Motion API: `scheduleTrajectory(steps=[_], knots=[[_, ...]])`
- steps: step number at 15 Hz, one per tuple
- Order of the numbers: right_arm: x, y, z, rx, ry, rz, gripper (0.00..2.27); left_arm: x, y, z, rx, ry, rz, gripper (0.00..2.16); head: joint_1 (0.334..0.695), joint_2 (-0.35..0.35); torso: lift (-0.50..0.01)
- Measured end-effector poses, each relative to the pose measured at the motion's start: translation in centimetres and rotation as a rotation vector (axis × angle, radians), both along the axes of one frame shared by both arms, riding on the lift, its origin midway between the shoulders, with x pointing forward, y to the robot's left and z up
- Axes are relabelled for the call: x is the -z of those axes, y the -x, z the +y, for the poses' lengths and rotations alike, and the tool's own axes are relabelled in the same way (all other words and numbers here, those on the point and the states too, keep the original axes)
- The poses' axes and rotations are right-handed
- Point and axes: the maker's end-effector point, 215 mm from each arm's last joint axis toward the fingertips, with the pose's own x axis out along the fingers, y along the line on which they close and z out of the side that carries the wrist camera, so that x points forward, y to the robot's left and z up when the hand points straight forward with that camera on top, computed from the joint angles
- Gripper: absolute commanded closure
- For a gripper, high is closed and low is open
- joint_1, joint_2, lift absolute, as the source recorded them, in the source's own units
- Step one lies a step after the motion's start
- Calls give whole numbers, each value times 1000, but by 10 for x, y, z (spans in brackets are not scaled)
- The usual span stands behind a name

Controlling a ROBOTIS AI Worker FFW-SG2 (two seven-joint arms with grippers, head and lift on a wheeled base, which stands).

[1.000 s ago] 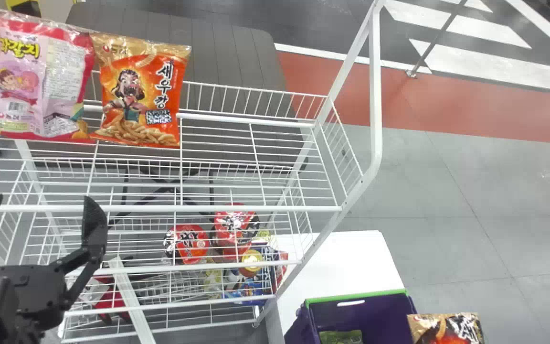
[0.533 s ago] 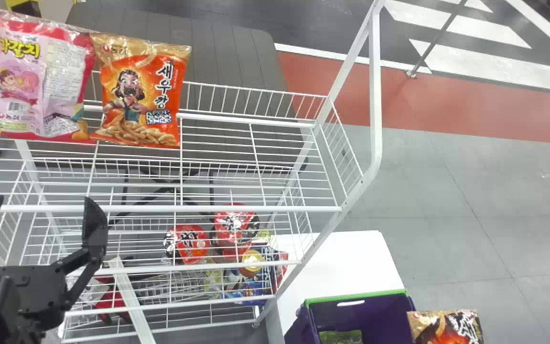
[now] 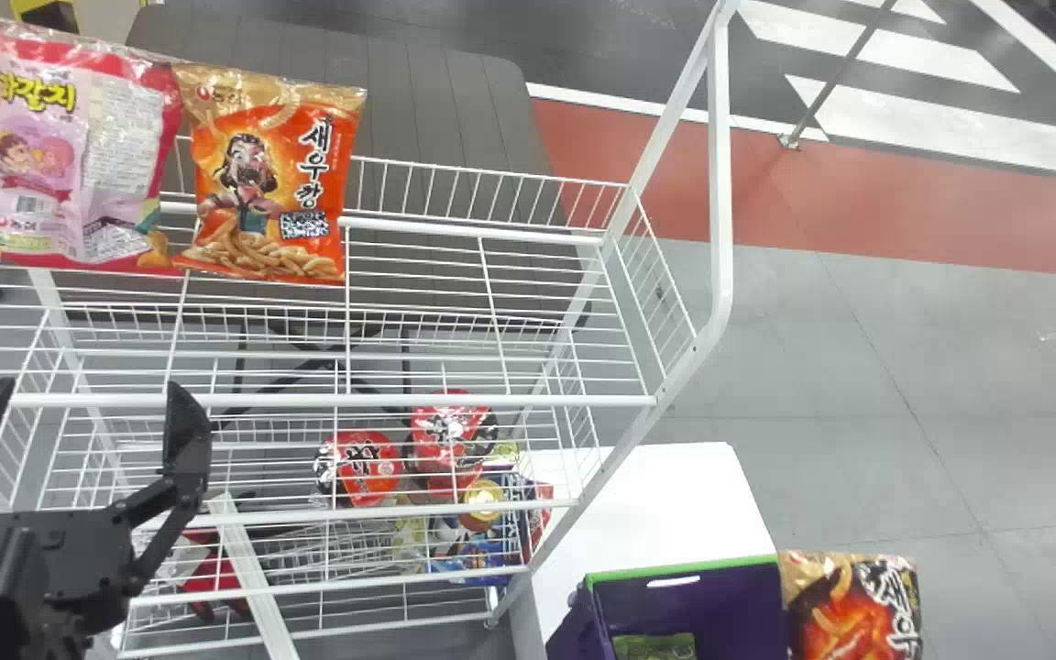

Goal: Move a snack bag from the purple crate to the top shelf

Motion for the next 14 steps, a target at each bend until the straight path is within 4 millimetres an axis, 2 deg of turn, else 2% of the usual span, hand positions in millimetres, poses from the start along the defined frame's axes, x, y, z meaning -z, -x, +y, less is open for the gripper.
scheduleTrajectory(steps=[9, 14], knots=[[-81, -82, 76, -64, 19, -228, 1656, 3, 2, 6, -12, -12, 3, 103, 695, -350, 0], [-121, -109, 111, -108, 19, -297, 1656, 4, 3, 13, -22, -12, 4, 103, 695, -350, 0]])
